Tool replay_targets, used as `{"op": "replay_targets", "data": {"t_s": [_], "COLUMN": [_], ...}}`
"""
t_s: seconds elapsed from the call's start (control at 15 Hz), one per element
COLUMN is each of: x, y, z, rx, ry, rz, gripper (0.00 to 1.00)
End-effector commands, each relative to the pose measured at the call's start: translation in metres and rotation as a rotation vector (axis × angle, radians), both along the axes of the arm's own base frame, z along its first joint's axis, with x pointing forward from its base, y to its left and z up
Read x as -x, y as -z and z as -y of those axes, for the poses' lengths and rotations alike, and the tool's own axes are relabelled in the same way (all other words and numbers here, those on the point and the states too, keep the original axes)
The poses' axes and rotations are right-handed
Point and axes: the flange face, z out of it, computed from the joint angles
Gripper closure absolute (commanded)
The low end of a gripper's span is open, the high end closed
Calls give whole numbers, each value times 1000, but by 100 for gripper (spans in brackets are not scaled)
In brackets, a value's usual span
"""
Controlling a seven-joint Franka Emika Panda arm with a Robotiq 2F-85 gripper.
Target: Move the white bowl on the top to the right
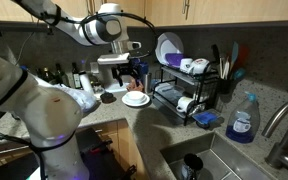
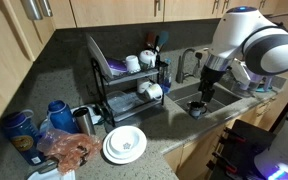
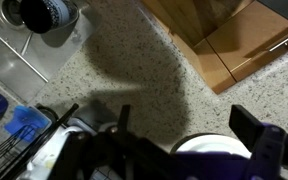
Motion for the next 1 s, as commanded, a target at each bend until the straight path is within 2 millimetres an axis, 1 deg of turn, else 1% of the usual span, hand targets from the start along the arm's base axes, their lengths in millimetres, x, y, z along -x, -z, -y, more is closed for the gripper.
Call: {"op": "replay_targets", "data": {"t_s": [0.0, 0.07, 0.2, 0.73, 0.8, 0.93], "x": [-18, -5, -7, -7, -9, -19], "y": [8, 6, 10, 7, 8, 11], "z": [-29, -16, -19, -17, -18, -27], "rx": [-4, 4, 9, 5, 8, -14], "ry": [47, 23, 21, 24, 40, 55], "rz": [-64, -22, -35, -28, -34, -56], "gripper": [0, 0, 0, 0, 0, 0]}}
